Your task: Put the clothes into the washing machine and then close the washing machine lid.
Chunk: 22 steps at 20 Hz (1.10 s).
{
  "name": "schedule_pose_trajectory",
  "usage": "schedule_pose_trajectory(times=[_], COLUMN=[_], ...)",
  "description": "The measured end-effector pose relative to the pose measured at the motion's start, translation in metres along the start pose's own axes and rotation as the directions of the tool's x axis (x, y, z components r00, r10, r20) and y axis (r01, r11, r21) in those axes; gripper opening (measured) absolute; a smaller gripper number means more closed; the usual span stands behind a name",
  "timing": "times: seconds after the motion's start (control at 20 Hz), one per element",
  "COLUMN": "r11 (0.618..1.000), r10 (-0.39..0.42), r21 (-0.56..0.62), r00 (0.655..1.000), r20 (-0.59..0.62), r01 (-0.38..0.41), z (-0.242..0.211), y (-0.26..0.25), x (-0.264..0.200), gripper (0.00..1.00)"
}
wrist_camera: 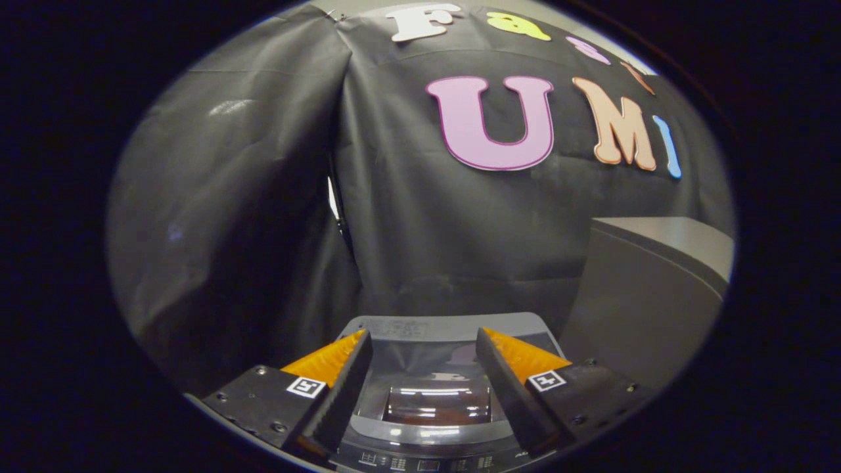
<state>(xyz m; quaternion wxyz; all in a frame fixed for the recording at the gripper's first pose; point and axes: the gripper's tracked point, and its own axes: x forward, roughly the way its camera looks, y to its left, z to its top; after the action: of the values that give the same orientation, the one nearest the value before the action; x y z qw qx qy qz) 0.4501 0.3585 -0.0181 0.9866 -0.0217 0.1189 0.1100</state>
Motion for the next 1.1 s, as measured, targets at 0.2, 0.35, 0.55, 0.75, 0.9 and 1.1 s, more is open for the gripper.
schedule_pose_trajectory(times=[0.2, 0.35, 0.55, 0.75, 0.9, 1.1], r11=[1.000, 0.999, 0.999, 0.998, 0.998, 0.999], r10=[-0.029, -0.032, -0.037, -0.036, -0.024, 0.000], r21=[-0.002, -0.008, -0.012, -0.045, -0.054, -0.048], r00=[0.999, 0.999, 0.999, 0.999, 0.997, 0.993], r20=[-0.018, -0.020, -0.026, 0.026, 0.071, 0.120], r01=[0.029, 0.032, 0.037, 0.037, 0.028, 0.006], z=[-0.002, -0.002, 0.003, 0.020, 0.029, 0.039], y=[-0.001, -0.003, -0.003, -0.006, -0.005, -0.005], x=[-0.001, -0.002, -0.008, -0.050, -0.081, -0.114], gripper=[0.96, 0.96, 0.96, 0.96, 0.96, 0.96])
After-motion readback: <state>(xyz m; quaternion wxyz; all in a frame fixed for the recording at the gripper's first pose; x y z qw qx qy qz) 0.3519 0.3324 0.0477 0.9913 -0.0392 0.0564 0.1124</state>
